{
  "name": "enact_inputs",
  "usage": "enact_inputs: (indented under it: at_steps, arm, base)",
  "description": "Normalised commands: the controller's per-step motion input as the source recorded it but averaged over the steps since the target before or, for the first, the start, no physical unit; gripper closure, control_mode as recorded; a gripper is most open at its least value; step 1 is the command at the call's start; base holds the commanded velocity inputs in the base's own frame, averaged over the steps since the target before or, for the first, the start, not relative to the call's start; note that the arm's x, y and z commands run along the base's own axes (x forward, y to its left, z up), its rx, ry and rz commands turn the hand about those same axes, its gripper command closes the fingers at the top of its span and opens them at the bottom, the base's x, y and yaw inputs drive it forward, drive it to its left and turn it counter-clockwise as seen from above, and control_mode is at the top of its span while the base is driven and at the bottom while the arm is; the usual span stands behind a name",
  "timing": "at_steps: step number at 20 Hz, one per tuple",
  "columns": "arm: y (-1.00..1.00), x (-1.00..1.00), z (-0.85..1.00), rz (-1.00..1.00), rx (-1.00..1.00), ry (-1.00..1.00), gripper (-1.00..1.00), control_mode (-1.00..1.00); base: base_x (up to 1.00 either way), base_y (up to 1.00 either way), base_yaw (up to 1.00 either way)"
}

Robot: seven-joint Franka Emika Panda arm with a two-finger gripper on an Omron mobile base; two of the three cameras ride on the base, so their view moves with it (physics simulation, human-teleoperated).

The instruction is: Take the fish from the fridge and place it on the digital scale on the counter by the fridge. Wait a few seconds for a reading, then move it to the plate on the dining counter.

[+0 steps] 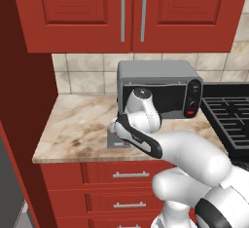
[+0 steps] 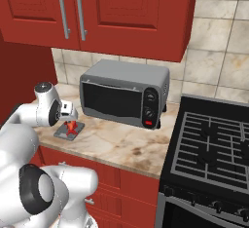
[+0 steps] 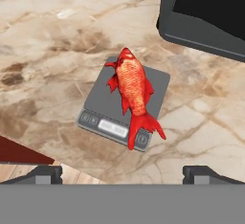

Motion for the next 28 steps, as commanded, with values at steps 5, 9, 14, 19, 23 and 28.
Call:
enact_inputs:
  at_steps: [5, 9, 14, 19, 23, 28]
  arm:
    - [0.0, 0.0, 0.0, 0.0, 0.0, 0.0, -1.0, -1.0]
    - [0.0, 0.0, 0.0, 0.0, 0.0, 0.0, -1.0, -1.0]
    - [0.0, 0.0, 0.0, 0.0, 0.0, 0.0, -1.0, -1.0]
    - [0.0, 0.0, 0.0, 0.0, 0.0, 0.0, -1.0, -1.0]
    - [0.0, 0.0, 0.0, 0.0, 0.0, 0.0, -1.0, -1.0]
    - [0.0, 0.0, 0.0, 0.0, 0.0, 0.0, -1.0, -1.0]
  base:
    - [0.0, 0.0, 0.0]
    - [0.0, 0.0, 0.0]
    - [0.0, 0.0, 0.0]
    - [0.0, 0.0, 0.0]
    - [0.0, 0.0, 0.0]
    - [0.0, 0.0, 0.0]
